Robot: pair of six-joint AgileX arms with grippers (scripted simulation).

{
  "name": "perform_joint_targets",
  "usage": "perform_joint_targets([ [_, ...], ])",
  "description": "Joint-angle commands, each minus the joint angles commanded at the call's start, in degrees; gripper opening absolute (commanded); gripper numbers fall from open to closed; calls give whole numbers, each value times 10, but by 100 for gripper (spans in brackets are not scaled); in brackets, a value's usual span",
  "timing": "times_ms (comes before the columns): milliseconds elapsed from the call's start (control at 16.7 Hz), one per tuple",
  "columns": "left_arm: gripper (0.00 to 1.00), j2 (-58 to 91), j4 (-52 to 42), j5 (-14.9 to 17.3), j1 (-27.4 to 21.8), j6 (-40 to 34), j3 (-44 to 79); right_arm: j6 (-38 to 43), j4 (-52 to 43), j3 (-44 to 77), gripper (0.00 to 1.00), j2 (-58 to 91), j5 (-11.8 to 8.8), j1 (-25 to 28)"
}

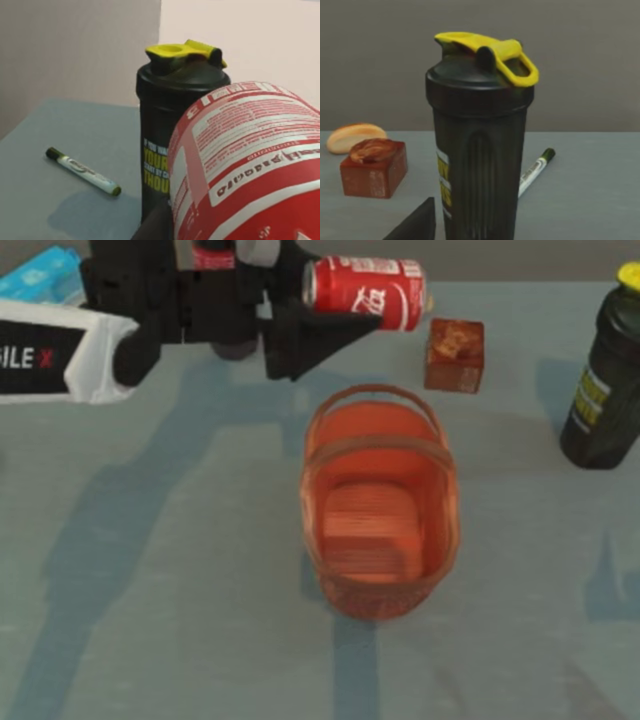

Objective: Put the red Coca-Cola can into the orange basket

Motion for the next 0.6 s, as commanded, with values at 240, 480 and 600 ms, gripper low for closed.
perform_joint_targets([
  [240,0,-25,67,53,-4,-21,-28,0,0,0,100,0,0,0],
  [480,0,-26,68,54,-4,-22,-29,0,0,0,100,0,0,0],
  [600,0,-22,69,54,-1,-21,-27,0,0,0,100,0,0,0],
])
